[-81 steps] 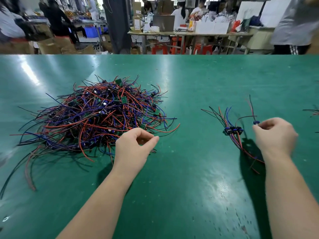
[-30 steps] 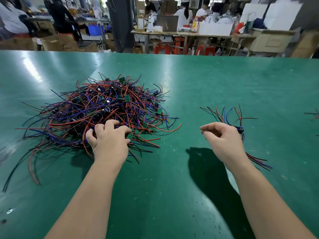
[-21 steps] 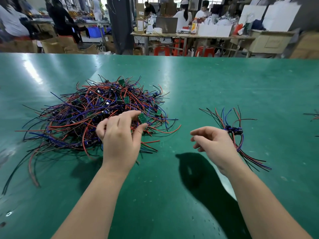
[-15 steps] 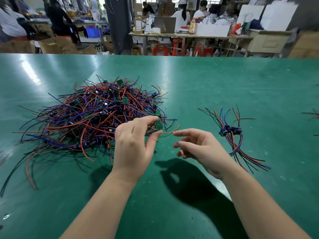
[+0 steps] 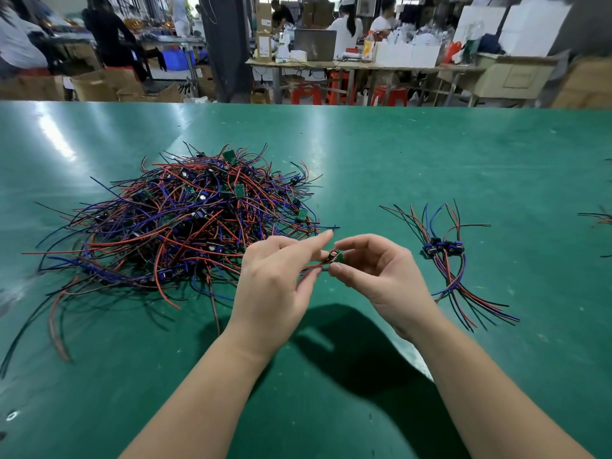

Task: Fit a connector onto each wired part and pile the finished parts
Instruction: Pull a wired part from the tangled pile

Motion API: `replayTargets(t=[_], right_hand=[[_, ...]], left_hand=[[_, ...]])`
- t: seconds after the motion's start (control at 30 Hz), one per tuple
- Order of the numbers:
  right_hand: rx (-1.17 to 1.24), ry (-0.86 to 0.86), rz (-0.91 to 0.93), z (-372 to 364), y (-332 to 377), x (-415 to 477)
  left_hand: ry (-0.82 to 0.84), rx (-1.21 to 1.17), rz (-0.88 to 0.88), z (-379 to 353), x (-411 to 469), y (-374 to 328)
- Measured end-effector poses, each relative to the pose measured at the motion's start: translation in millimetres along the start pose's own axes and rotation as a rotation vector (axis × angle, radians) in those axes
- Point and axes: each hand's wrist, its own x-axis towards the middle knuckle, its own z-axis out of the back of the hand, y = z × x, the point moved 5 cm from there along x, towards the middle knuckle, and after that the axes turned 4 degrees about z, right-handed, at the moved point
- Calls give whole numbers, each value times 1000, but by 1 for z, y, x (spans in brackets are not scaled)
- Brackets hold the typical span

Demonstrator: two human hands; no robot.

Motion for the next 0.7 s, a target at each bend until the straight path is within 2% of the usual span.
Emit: replayTargets(t=[0.17,0.33,0.43,0.57,0.7], right_hand=[[38,20,52,-8,4,-2],[-7,-55,-2,-6,2,-2],[-213,-97,47,-2,3,-3],[-581,3,245,-11,9,-5],[-679,-121,328,-15,11,-4]], left_hand=[[107,-2,123,-6,-1,9],[-1,166,178,5,1,13],[-71,302,140,10,0,8],[-133,401,-10,10,-1,-8],[-266,398,-61,16,-3,-19]])
